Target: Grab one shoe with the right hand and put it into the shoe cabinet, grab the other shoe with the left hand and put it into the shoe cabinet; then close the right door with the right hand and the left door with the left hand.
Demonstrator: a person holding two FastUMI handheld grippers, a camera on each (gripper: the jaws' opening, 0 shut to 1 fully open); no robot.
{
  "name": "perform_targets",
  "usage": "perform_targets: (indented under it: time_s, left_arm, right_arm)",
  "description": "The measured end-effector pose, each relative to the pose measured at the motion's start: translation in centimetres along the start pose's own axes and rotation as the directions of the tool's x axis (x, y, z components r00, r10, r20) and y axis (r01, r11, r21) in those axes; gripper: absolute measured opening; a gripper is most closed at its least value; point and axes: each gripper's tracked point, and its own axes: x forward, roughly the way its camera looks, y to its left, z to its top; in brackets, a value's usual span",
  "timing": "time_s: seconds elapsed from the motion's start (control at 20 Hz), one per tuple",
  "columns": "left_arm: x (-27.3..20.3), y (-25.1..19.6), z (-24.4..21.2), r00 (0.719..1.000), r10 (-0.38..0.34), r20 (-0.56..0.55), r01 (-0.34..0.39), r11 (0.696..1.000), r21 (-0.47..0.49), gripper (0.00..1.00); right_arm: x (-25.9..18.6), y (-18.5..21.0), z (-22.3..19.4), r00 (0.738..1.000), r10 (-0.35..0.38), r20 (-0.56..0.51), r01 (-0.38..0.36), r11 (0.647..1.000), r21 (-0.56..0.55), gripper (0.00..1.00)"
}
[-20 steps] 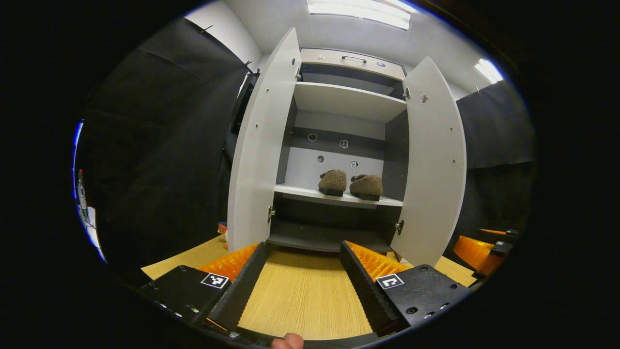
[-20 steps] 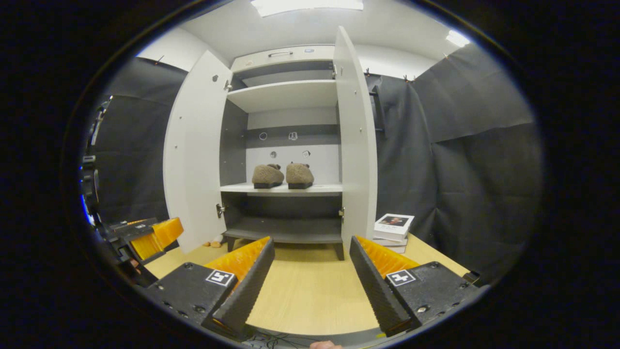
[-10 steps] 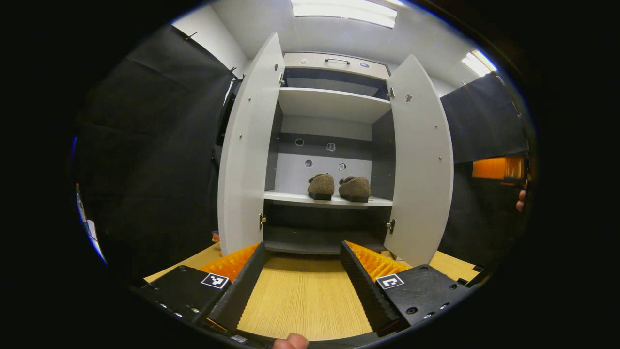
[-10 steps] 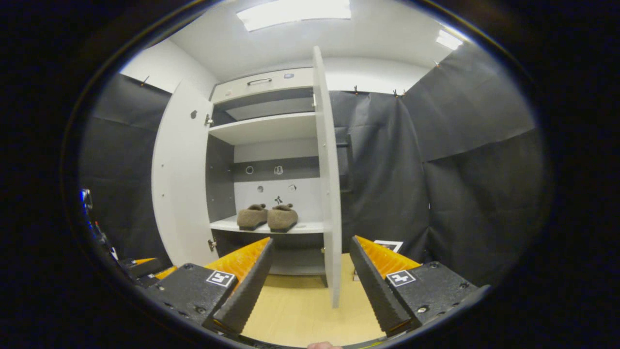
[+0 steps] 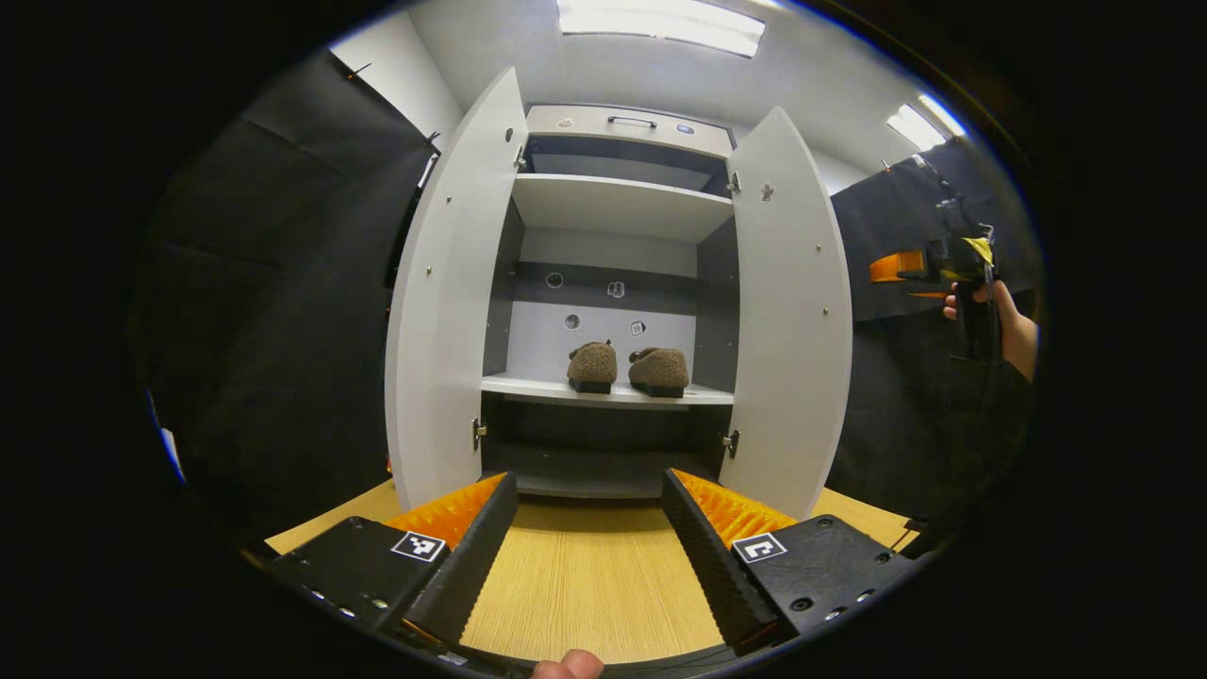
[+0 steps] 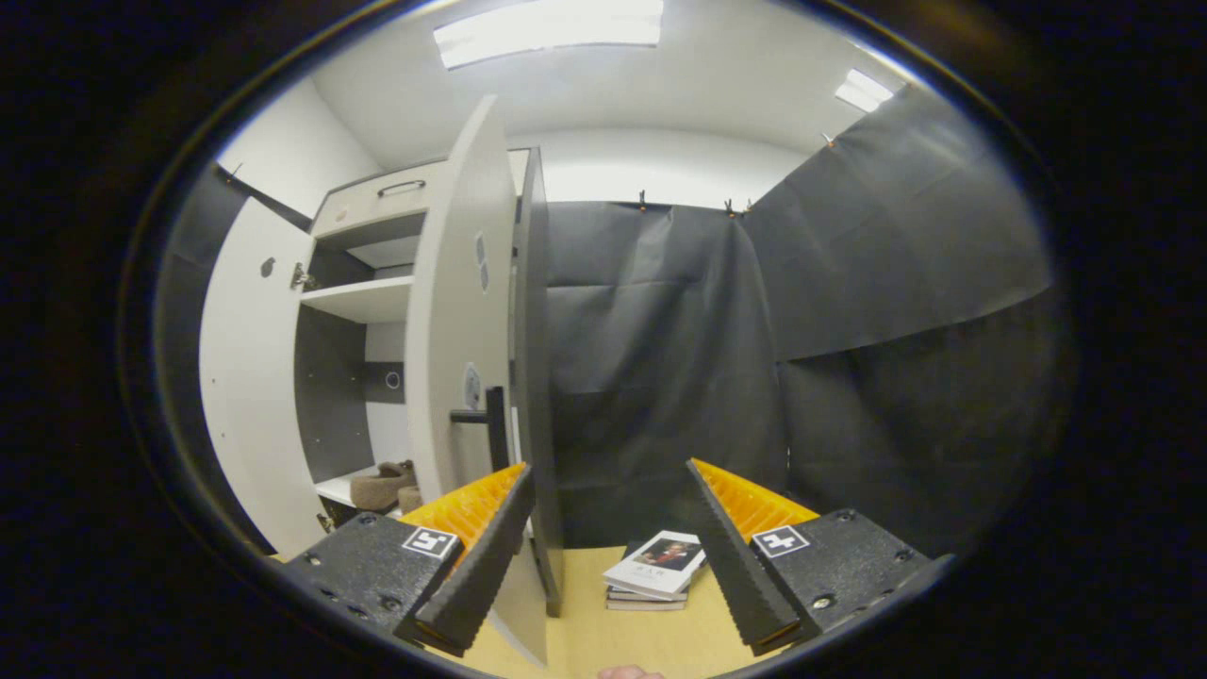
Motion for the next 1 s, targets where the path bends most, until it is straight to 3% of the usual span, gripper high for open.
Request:
perform_targets:
  time_s: [0.35, 0.45, 0.7, 0.75, 0.8, 0.85, 0.9, 1.0]
  left_arm:
    - [0.6, 0.2, 0.1, 1.000, 0.015, -0.012, -0.015, 1.000, -0.012, 0.95]
    - [0.9, 0.1, -0.4, 0.999, 0.011, -0.041, -0.011, 1.000, -0.003, 0.95]
    - [1.2, -0.5, 0.9, 1.000, -0.002, 0.015, 0.002, 1.000, -0.014, 0.95]
    - [1.2, -0.7, 1.1, 1.000, -0.009, 0.024, 0.009, 1.000, -0.012, 0.94]
    - [1.3, -0.5, 1.3, 1.000, -0.008, 0.025, 0.008, 1.000, -0.004, 0.95]
    - [1.4, -0.4, 1.3, 1.000, -0.012, 0.023, 0.012, 1.000, 0.002, 0.95]
    - [1.5, -0.3, 1.3, 1.000, -0.011, 0.022, 0.011, 1.000, 0.005, 0.95]
    - [1.8, 0.1, 1.0, 1.000, -0.009, 0.009, 0.009, 1.000, 0.002, 0.95]
  right_arm:
    - [3.9, 0.7, 0.0, 1.000, 0.028, -0.010, -0.027, 0.999, 0.027, 0.98]
    - [4.2, 1.7, 0.0, 0.998, 0.058, -0.005, -0.058, 0.998, 0.007, 0.98]
    - [4.2, 2.9, 0.2, 0.995, 0.096, -0.013, -0.096, 0.995, -0.022, 0.90]
    - [4.3, 2.9, 0.2, 0.995, 0.094, -0.012, -0.094, 0.995, -0.020, 0.88]
    - [4.1, 2.9, 0.2, 0.996, 0.092, -0.011, -0.092, 0.996, -0.009, 0.94]
    - [4.1, 3.1, 0.1, 0.996, 0.091, -0.013, -0.091, 0.996, 0.005, 0.94]
    - [4.0, 3.3, 0.0, 0.996, 0.090, -0.013, -0.090, 0.996, 0.019, 0.89]
    - [3.8, 4.0, -0.1, 0.995, 0.101, -0.008, -0.100, 0.994, 0.031, 0.88]
